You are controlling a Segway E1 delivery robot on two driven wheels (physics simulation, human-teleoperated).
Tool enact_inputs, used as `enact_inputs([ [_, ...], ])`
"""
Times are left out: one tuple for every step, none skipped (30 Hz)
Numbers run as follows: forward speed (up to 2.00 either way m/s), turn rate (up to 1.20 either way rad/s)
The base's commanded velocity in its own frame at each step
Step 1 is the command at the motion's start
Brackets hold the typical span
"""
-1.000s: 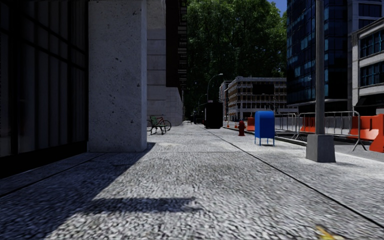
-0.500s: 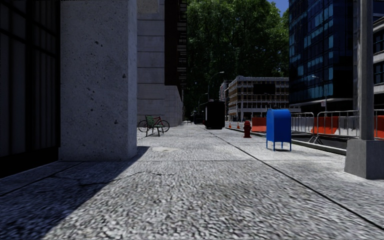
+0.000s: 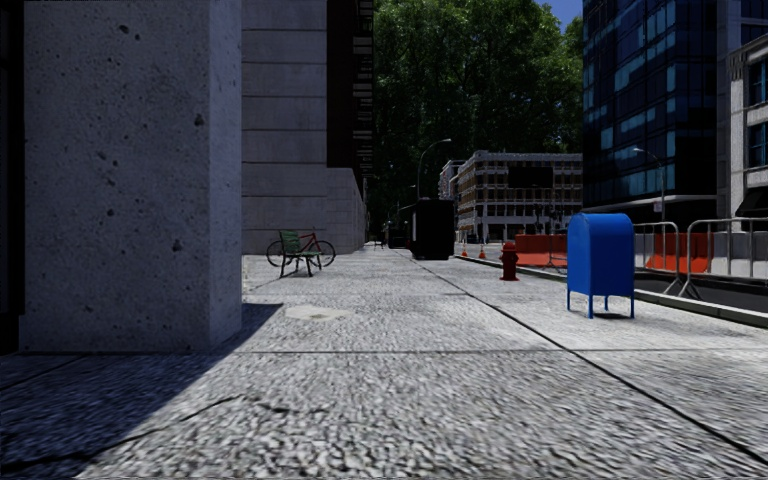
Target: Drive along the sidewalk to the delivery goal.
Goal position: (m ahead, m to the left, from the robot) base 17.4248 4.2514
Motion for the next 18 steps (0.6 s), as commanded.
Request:
enact_inputs([
  [2.0, 0.0],
  [2.0, 0.0],
  [2.0, 0.0],
  [2.0, 0.0],
  [2.0, 0.0],
  [2.0, 0.0],
  [2.0, 0.0],
  [2.0, 0.0],
  [2.0, 0.0],
  [2.0, 0.0],
  [2.0, 0.0],
  [2.0, 0.0],
  [2.0, 0.0],
  [2.0, 0.0],
  [2.0, 0.0],
  [2.0, 0.0],
  [2.0, 0.0],
  [2.0, 0.0],
])
